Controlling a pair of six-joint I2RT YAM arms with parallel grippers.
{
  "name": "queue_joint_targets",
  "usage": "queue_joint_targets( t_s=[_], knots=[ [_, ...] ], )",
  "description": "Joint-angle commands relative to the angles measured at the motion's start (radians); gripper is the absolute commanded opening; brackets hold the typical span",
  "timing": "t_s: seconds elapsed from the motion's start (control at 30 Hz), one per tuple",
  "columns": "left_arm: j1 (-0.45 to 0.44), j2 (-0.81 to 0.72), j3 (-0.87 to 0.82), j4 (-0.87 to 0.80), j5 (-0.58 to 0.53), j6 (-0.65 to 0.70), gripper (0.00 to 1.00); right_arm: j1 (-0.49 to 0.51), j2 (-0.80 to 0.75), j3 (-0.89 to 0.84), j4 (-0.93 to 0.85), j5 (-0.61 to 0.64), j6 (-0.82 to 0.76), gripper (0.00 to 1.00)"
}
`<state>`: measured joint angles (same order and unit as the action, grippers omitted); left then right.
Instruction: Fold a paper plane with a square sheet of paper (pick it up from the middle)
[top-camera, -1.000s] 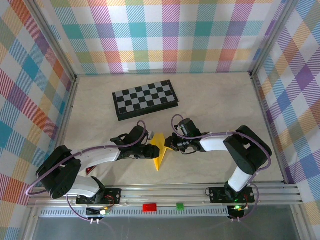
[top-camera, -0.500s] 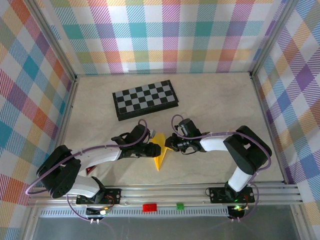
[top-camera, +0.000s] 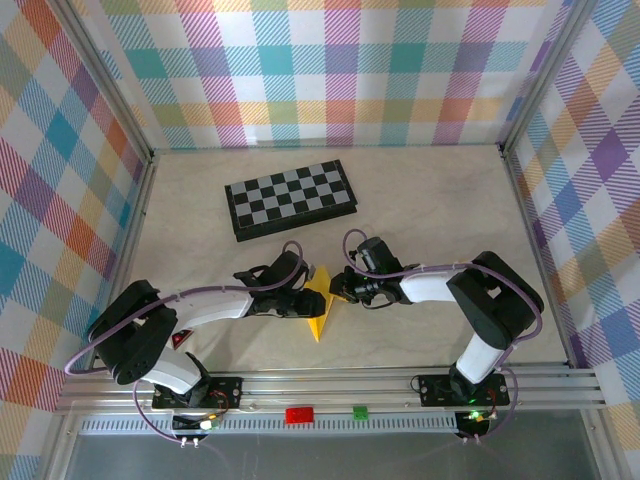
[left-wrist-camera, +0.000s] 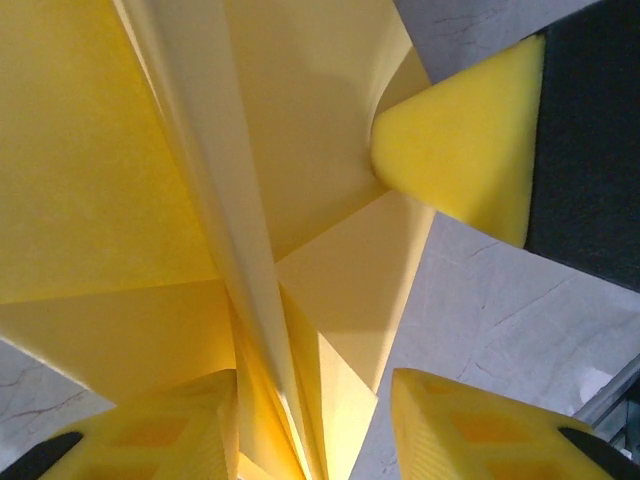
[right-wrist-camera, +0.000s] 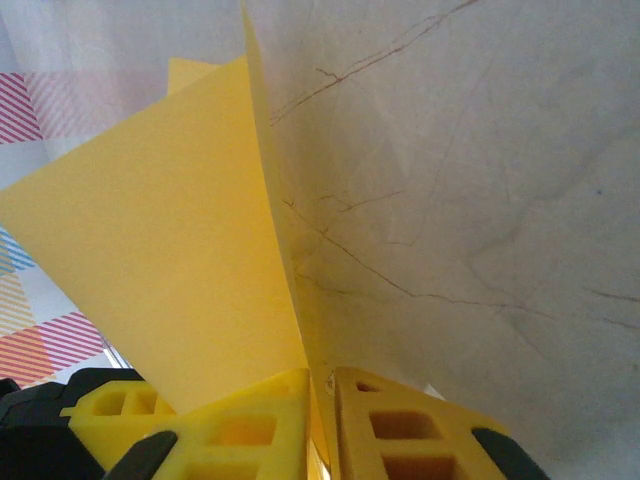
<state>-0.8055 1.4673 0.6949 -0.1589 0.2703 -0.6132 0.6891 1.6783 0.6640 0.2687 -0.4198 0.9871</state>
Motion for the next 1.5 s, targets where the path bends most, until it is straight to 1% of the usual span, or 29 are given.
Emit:
queue_joint_targets(
  t_s=[0.0,0.17,0.3,0.53,0.77,0.93,1.17,1.3,1.47],
  knots=[
    [-0.015,0.020,0.042,-0.018,0.004,-0.005,0.43,0.006,-0.017,-0.009,0.003,0.003,0.004,0.16],
    [-0.026,0.058,0.078,-0.085,-0.058,0.025,0.41,0.007,-0.018,-0.010,0.002,0.002,0.004,0.17],
    [-0.031,0.094,0.098,-0.110,-0.080,0.035,0.37,0.006,-0.019,-0.011,-0.003,0.007,0.001,0.18],
    [-0.037,0.122,0.104,-0.108,-0.084,0.029,0.28,0.006,-0.016,-0.008,-0.008,0.009,-0.002,0.19],
    [-0.038,0.099,0.109,-0.111,-0.106,0.031,0.14,0.006,-0.036,-0.017,-0.006,0.014,-0.007,0.20],
    [-0.037,0.094,0.141,-0.205,-0.152,0.081,0.07,0.003,-0.104,-0.026,-0.078,0.066,-0.044,0.26],
    [-0.026,0.126,0.226,-0.347,-0.249,0.179,0.06,0.001,-0.237,-0.050,-0.235,0.193,-0.090,0.34],
    [-0.009,0.169,0.276,-0.400,-0.269,0.222,0.06,-0.007,-0.304,-0.099,-0.244,0.239,-0.071,0.37],
    [0.012,0.214,0.324,-0.435,-0.289,0.241,0.06,-0.015,-0.365,-0.139,-0.254,0.282,-0.054,0.39]
  ],
)
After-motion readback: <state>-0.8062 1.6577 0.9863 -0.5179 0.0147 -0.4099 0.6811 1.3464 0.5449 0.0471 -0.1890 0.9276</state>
